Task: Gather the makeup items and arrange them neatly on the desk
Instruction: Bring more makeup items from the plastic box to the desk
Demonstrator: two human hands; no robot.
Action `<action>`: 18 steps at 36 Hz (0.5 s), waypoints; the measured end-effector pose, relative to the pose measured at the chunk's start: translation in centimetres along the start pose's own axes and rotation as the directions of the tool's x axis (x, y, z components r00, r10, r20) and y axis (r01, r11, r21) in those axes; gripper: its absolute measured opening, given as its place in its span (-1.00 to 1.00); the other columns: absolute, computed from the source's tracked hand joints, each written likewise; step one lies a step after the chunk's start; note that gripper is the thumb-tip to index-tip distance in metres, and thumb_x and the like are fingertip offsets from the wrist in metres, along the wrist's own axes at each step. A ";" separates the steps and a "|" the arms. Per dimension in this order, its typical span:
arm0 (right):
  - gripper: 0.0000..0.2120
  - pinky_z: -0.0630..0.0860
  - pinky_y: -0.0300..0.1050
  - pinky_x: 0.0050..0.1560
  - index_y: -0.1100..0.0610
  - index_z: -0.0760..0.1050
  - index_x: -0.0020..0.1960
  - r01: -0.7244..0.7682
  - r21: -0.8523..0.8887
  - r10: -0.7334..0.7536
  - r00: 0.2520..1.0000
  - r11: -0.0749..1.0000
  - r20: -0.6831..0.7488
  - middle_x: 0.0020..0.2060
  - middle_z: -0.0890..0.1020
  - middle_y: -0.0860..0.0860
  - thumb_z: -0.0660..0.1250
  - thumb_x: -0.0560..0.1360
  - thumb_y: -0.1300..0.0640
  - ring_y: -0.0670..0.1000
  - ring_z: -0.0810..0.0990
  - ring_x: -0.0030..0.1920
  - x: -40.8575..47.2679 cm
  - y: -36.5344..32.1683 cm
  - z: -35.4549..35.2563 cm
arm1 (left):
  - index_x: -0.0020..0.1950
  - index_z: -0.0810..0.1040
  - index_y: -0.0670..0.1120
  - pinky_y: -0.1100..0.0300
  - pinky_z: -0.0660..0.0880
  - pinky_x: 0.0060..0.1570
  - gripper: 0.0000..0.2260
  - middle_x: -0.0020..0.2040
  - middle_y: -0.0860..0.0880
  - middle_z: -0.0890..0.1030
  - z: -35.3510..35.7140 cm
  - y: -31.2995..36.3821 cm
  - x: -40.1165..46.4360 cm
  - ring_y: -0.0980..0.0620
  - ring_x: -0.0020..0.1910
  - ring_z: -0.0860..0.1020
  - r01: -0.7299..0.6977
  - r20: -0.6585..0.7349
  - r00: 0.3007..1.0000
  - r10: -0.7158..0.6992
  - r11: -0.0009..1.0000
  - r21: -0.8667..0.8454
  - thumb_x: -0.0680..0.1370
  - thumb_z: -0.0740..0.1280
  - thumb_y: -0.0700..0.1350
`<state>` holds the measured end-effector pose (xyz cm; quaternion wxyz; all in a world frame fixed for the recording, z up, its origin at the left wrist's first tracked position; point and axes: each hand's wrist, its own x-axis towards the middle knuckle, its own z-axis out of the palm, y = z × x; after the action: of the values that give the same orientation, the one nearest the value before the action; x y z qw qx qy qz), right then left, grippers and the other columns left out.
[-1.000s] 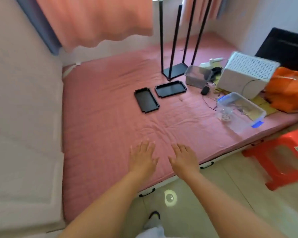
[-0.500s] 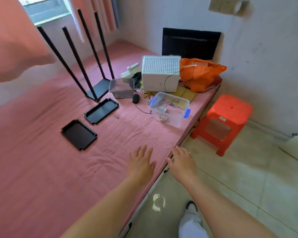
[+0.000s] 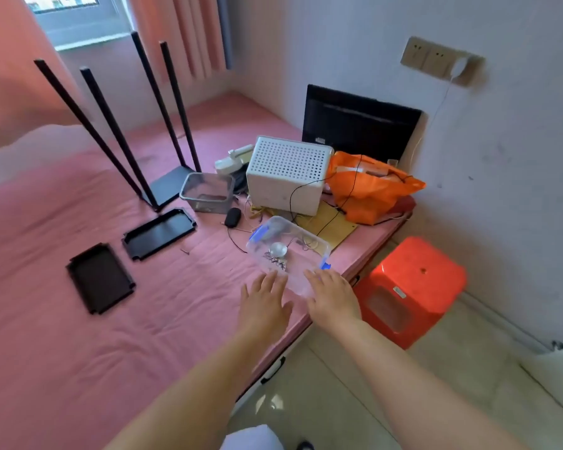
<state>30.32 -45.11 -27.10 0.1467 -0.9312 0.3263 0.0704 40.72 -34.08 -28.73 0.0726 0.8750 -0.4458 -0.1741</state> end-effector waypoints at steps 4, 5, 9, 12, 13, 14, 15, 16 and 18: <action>-0.48 0.11 -0.02 0.42 0.02 0.11 0.49 0.069 -0.026 -0.070 0.997 0.997 -0.029 0.46 0.23 0.01 0.08 0.58 -0.08 0.06 0.16 0.44 4.7 0.5 -2.3 | 0.52 0.02 0.08 -0.12 -0.04 0.47 -0.50 0.54 0.07 0.04 -2.0 0.4 4.5 -0.01 0.52 -0.02 0.031 -0.046 0.998 -0.031 1.000 -0.003 0.61 0.06 0.12; -0.48 0.09 -0.02 0.43 0.03 0.11 0.49 0.085 -0.030 -0.086 0.996 0.996 -0.034 0.47 0.21 0.01 0.09 0.57 -0.07 0.06 0.14 0.45 5.9 0.5 -2.7 | 0.52 0.02 0.08 -0.11 -0.05 0.46 -0.50 0.54 0.07 0.04 -2.4 0.4 5.6 -0.01 0.52 -0.02 0.038 -0.059 0.998 -0.038 0.999 -0.002 0.61 0.06 0.12; -0.47 0.01 -0.03 0.47 0.00 0.05 0.52 0.123 -0.044 -0.125 0.991 0.991 -0.054 0.50 0.13 -0.01 0.07 0.59 -0.06 0.03 0.06 0.49 10.7 0.5 -4.0 | 0.52 0.01 0.06 -0.09 -0.08 0.45 -0.50 0.55 0.06 0.02 -3.6 0.1 9.8 -0.02 0.52 -0.04 0.059 -0.076 0.995 -0.060 0.998 -0.010 0.61 0.06 0.11; -0.46 -0.06 -0.03 0.47 -0.03 -0.01 0.53 0.139 -0.041 -0.141 0.989 0.989 -0.047 0.53 0.06 -0.03 0.03 0.60 -0.07 0.02 0.01 0.50 13.5 0.5 -4.5 | 0.53 0.00 0.06 -0.09 -0.06 0.45 -0.48 0.55 0.05 0.03 -4.1 -0.3 12.3 -0.02 0.52 -0.02 0.067 -0.086 0.994 -0.067 0.998 0.003 0.61 0.06 0.13; -0.46 -0.07 -0.03 0.48 -0.04 -0.03 0.53 0.143 -0.043 -0.144 0.989 0.989 -0.037 0.53 0.04 -0.04 0.02 0.60 -0.08 0.02 -0.01 0.51 14.4 0.6 -4.6 | 0.53 -0.01 0.06 -0.09 -0.07 0.45 -0.48 0.55 0.05 0.03 -4.3 -0.5 13.1 -0.03 0.52 -0.01 0.074 -0.083 0.994 -0.073 0.997 0.003 0.61 0.06 0.13; -0.46 -0.09 -0.02 0.48 -0.05 -0.04 0.53 0.144 -0.042 -0.145 0.989 0.989 -0.026 0.53 0.03 -0.04 0.02 0.60 -0.08 0.02 -0.02 0.51 15.3 0.7 -4.6 | 0.53 -0.01 0.05 -0.10 -0.07 0.45 -0.47 0.55 0.05 0.03 -4.4 -0.7 13.8 -0.03 0.52 -0.02 0.082 -0.078 0.994 -0.082 0.997 -0.002 0.61 0.06 0.13; -0.45 -0.10 -0.02 0.49 -0.06 -0.05 0.53 0.144 -0.041 -0.145 0.989 0.989 -0.015 0.53 0.01 -0.04 0.02 0.60 -0.09 0.02 -0.04 0.51 16.1 0.8 -4.6 | 0.53 -0.02 0.05 -0.10 -0.07 0.45 -0.47 0.55 0.05 0.03 -4.6 -0.9 14.5 -0.03 0.52 -0.02 0.093 -0.073 0.993 -0.093 0.996 -0.008 0.61 0.06 0.13; -0.45 -0.12 -0.01 0.49 -0.06 -0.06 0.53 0.145 -0.036 -0.145 0.989 0.989 -0.003 0.54 0.00 -0.04 0.02 0.60 -0.10 0.01 -0.05 0.52 17.0 0.8 -4.6 | 0.53 -0.02 0.05 -0.10 -0.07 0.45 -0.46 0.55 0.05 0.03 -4.6 -1.1 15.2 -0.03 0.52 -0.02 0.104 -0.067 0.992 -0.105 0.994 -0.014 0.60 0.07 0.13; -0.44 -0.13 -0.02 0.49 -0.07 -0.08 0.54 0.154 -0.027 -0.153 0.988 0.988 0.022 0.54 -0.02 -0.05 0.03 0.60 -0.10 0.00 -0.07 0.52 18.5 1.0 -4.4 | 0.53 -0.02 0.06 -0.10 -0.05 0.46 -0.46 0.54 0.05 0.05 -4.7 -1.5 16.3 -0.04 0.52 -0.01 0.123 -0.055 0.991 -0.124 0.992 -0.023 0.60 0.08 0.13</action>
<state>44.23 -58.16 -27.34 0.1415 -0.9548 0.2510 0.0728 52.39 -46.48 -28.73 0.0829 0.9048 -0.3866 -0.1579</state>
